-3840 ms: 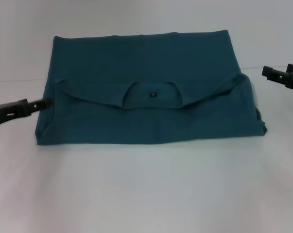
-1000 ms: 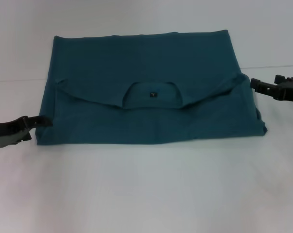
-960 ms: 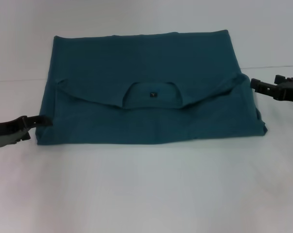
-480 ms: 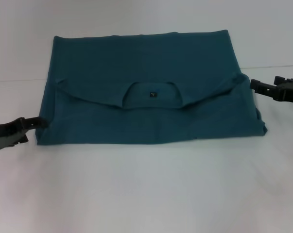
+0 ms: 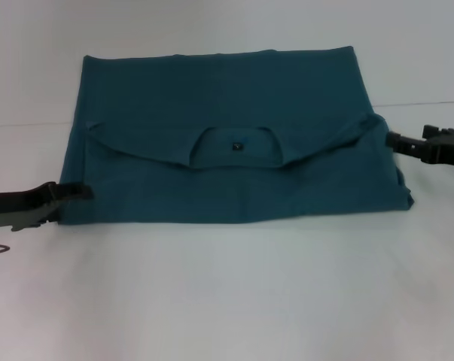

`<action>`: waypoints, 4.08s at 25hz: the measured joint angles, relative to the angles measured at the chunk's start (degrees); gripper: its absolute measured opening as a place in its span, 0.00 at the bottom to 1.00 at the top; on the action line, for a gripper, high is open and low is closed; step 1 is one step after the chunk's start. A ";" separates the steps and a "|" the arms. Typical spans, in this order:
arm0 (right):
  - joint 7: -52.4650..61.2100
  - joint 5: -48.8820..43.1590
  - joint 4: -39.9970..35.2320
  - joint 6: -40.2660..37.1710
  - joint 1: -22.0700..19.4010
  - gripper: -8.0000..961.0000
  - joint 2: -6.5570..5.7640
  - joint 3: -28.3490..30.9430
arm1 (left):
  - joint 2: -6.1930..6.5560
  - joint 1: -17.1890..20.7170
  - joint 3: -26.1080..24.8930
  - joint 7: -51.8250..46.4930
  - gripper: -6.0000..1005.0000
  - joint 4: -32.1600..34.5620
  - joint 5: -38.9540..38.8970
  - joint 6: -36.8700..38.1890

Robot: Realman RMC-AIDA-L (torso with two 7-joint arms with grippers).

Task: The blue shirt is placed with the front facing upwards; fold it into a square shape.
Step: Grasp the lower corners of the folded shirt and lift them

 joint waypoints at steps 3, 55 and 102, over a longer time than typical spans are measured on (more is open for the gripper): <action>3.05 -4.78 -0.43 -0.59 0.86 0.95 -0.34 0.00 | -0.48 0.25 -0.07 0.30 0.87 -0.77 0.00 -0.59; -1.46 -5.66 -0.81 0.31 1.60 0.95 0.30 0.12 | 0.97 -1.31 -1.58 -14.74 0.87 -3.92 4.36 6.73; -6.70 -3.63 3.38 1.83 2.03 0.95 0.30 0.00 | 3.28 -6.20 -0.98 -21.74 0.87 8.98 7.38 -3.96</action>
